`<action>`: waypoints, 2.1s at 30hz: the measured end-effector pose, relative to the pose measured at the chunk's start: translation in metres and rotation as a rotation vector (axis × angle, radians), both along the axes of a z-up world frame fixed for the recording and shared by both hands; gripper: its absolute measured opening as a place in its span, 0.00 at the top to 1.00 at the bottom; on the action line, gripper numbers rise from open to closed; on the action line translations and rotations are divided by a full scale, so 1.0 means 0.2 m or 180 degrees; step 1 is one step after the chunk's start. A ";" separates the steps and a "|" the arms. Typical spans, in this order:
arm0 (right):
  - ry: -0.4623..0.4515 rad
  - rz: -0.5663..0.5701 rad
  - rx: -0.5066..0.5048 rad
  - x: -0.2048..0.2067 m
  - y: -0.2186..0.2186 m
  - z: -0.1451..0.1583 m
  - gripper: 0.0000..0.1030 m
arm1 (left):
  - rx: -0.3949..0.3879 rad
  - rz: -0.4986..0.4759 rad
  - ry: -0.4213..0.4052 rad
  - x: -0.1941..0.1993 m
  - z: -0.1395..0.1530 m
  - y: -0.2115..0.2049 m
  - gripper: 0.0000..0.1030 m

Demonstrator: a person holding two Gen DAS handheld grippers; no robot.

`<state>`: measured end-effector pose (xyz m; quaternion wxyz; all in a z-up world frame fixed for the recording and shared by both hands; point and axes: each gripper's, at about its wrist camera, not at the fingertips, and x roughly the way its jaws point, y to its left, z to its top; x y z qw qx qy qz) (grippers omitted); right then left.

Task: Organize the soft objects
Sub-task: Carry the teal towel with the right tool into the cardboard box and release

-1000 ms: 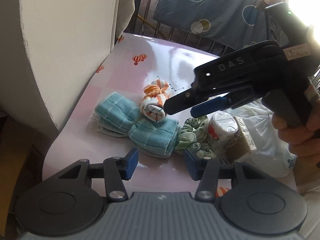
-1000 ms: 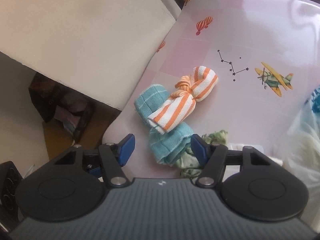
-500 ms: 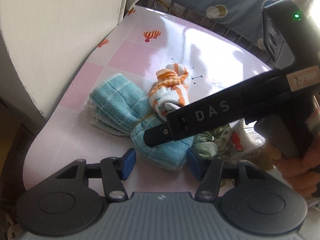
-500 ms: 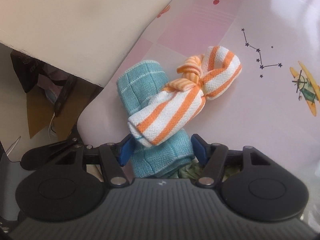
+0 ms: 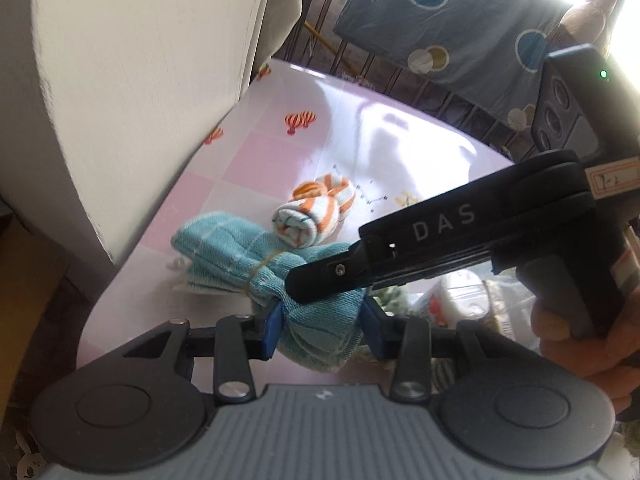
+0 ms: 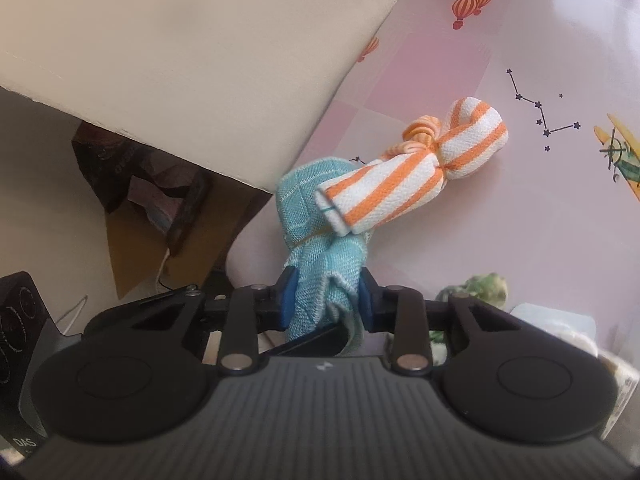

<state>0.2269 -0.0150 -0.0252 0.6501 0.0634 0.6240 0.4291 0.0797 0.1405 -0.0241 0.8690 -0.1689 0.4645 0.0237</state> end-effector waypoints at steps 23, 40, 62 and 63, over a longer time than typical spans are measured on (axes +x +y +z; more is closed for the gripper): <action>-0.0169 -0.0846 0.1017 -0.24 -0.66 0.56 0.72 | 0.0189 -0.0562 -0.0907 -0.18 0.61 -0.44 0.59; -0.0772 -0.2599 0.1195 -0.52 -2.23 0.70 0.72 | -0.0036 -0.2290 -0.1114 0.16 0.68 -1.80 0.56; -0.1365 -0.3450 -0.0334 -0.51 -2.78 0.34 0.70 | 0.0104 -0.2194 -0.0862 0.28 0.46 -1.84 0.49; -0.1365 -0.3428 -0.0358 -0.53 -2.77 0.36 0.70 | 0.0118 -0.2175 -0.0877 0.27 0.47 -1.80 0.48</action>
